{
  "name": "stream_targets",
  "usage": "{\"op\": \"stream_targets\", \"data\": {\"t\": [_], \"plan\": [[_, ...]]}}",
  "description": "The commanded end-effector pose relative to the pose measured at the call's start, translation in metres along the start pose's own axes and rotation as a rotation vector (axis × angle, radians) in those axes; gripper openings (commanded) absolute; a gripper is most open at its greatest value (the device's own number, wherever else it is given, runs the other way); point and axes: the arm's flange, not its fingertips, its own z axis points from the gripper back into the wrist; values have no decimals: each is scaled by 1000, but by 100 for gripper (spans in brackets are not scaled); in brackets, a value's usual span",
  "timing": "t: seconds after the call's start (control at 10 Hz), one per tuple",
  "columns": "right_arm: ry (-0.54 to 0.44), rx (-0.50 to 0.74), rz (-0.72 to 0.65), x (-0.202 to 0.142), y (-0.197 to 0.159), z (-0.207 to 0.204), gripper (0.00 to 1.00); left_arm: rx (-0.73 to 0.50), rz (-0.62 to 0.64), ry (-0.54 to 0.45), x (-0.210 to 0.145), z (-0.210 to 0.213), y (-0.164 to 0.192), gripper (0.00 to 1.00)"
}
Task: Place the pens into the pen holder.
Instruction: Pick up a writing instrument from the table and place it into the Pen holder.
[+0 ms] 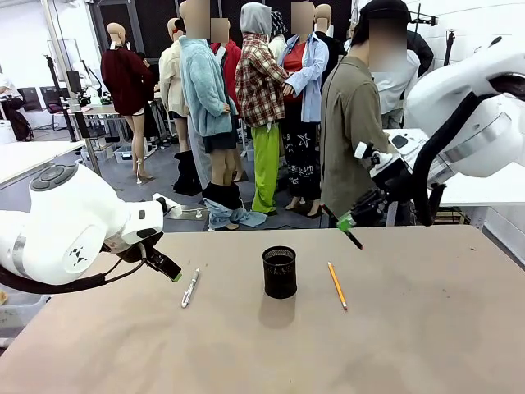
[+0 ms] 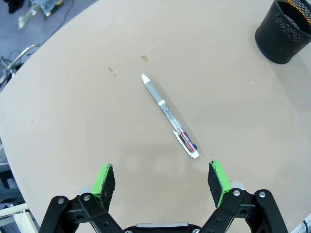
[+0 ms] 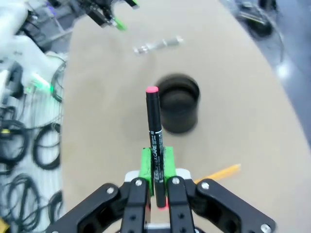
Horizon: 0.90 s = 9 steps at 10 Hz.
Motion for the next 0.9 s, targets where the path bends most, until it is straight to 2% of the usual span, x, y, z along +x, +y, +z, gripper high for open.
{"op": "stream_targets", "data": {"t": [0.0,0.1,0.2,0.5,0.8], "plan": [[-120,133,66,6,-17,-23,0,0,4,-1,0,0,2,100],[-211,167,108,17,-24,-39,0,0,4,-1,0,0,2,100],[-228,165,109,27,-32,-57,0,0,4,-1,0,0,2,100],[-243,258,87,44,-55,-110,0,0,4,-1,0,0,2,100],[-209,293,70,41,-64,-130,0,0,4,-1,0,0,2,100]]}}
